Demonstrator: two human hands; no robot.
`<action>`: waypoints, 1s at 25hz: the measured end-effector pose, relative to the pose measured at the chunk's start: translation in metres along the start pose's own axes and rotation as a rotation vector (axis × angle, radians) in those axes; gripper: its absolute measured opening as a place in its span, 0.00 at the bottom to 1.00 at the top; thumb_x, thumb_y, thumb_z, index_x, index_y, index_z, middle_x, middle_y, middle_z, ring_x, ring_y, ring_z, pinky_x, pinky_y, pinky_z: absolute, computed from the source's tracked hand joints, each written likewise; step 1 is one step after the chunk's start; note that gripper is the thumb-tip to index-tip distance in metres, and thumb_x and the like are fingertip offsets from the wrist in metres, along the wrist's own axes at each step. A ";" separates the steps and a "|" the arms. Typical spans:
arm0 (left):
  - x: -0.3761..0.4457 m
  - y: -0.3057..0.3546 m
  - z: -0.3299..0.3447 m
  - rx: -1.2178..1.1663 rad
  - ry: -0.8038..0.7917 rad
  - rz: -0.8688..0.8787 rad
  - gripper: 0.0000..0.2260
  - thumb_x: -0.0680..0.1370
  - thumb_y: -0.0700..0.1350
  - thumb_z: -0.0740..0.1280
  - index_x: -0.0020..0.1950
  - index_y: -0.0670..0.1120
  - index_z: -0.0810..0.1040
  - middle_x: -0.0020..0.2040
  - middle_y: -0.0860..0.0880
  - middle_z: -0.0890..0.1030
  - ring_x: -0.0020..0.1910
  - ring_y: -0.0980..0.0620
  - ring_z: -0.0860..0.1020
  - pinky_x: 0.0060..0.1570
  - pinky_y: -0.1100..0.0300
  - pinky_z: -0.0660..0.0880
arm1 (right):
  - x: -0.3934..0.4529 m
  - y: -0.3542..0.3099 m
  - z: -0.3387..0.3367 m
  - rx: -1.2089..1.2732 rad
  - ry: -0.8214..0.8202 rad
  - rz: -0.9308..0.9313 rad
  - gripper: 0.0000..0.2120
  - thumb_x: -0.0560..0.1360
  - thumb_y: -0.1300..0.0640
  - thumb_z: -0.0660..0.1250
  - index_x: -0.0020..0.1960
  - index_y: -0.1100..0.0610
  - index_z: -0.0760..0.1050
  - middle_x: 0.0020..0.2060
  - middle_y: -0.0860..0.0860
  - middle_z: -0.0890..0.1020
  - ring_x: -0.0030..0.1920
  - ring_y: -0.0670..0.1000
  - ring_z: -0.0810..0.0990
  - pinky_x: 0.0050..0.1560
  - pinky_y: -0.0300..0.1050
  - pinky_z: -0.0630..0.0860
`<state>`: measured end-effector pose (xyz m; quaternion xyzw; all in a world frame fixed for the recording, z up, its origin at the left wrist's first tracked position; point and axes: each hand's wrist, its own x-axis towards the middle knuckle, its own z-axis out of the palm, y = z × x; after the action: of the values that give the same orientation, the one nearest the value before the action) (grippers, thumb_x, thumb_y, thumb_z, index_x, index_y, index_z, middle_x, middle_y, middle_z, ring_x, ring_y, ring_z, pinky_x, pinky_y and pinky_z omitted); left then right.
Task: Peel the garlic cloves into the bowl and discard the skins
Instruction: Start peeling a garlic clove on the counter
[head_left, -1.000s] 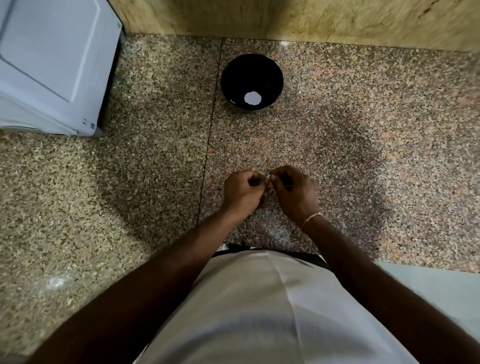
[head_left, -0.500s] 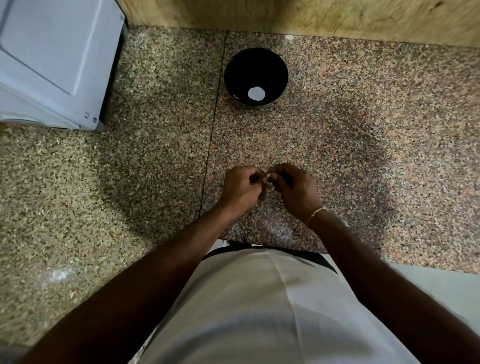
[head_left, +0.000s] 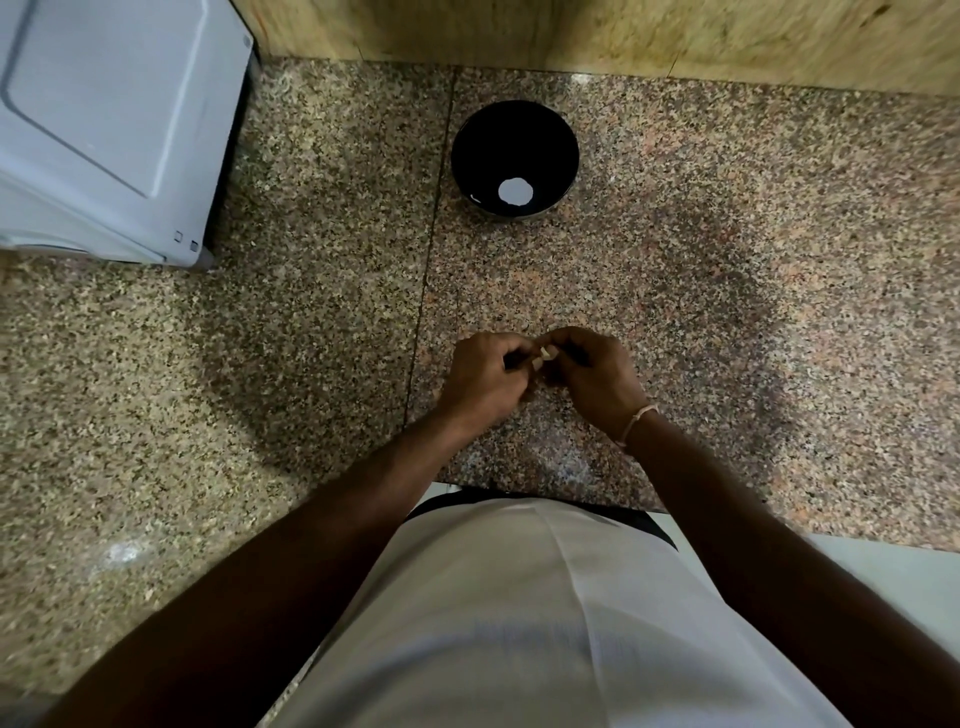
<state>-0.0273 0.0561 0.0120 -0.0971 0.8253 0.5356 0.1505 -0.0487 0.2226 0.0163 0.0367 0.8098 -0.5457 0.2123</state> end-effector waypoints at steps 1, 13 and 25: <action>0.000 0.002 0.000 0.006 0.023 -0.001 0.03 0.79 0.39 0.75 0.52 0.46 0.87 0.42 0.51 0.87 0.37 0.51 0.87 0.39 0.48 0.86 | 0.000 -0.002 0.000 0.011 0.002 0.012 0.11 0.82 0.63 0.67 0.49 0.48 0.83 0.42 0.56 0.87 0.44 0.61 0.86 0.47 0.66 0.83; 0.002 0.002 -0.001 -0.005 0.018 -0.009 0.03 0.80 0.39 0.74 0.51 0.45 0.86 0.42 0.49 0.87 0.37 0.52 0.87 0.39 0.47 0.86 | -0.002 0.004 0.000 0.055 0.010 0.022 0.09 0.82 0.61 0.68 0.58 0.55 0.84 0.43 0.55 0.88 0.45 0.58 0.87 0.49 0.63 0.84; 0.002 -0.007 0.011 0.202 0.160 -0.024 0.04 0.76 0.41 0.76 0.41 0.48 0.86 0.35 0.57 0.84 0.34 0.61 0.82 0.34 0.72 0.75 | -0.004 0.012 -0.010 0.266 0.119 0.168 0.07 0.80 0.66 0.70 0.56 0.62 0.84 0.46 0.62 0.87 0.47 0.65 0.86 0.51 0.63 0.84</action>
<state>-0.0252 0.0637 0.0013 -0.1339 0.8831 0.4384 0.0997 -0.0446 0.2373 0.0106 0.1643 0.7358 -0.6252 0.2020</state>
